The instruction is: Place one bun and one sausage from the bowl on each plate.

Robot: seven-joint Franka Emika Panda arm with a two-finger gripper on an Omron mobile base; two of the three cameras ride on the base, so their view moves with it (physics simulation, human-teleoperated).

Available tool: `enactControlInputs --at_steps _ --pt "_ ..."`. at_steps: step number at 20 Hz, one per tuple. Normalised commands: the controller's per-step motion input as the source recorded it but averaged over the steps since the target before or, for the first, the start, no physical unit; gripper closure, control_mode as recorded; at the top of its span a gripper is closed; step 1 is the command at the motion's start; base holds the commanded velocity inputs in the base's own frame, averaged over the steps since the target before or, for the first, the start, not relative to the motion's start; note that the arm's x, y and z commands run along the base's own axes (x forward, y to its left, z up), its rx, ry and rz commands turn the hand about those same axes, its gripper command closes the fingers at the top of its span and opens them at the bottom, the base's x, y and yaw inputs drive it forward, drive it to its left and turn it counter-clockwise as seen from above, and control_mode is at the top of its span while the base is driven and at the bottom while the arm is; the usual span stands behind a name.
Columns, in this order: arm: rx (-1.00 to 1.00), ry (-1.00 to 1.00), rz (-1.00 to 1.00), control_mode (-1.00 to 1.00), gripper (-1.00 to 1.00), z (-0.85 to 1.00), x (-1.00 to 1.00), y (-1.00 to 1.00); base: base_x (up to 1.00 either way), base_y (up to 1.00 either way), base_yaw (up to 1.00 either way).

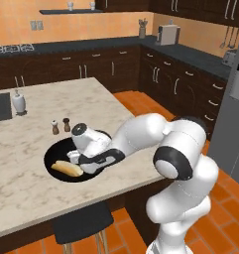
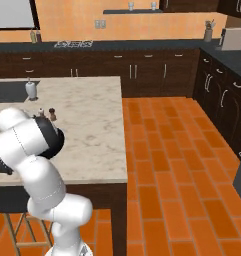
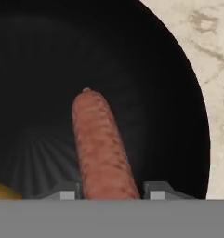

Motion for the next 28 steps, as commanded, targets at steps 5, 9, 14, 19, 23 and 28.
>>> enactControlInputs --at_steps 5,9,14,19,23,28 --pt "0.08 -0.40 -0.01 -1.00 1.00 1.00 -0.68 -0.34 0.00 0.00 0.00" --pt "0.18 -0.26 0.04 -1.00 1.00 0.67 -1.00 -0.47 0.00 0.00 0.00" --pt "0.11 -0.02 0.06 1.00 1.00 0.26 -0.40 -0.11 -0.60 0.03 0.15" --pt "0.00 0.00 0.00 1.00 1.00 0.00 0.00 0.00 -0.31 0.90 0.16" --pt "0.00 0.00 0.00 1.00 1.00 0.00 0.00 0.00 0.06 1.00 0.00" --pt "0.00 0.00 0.00 1.00 1.00 0.00 0.00 0.00 0.25 1.00 0.00"
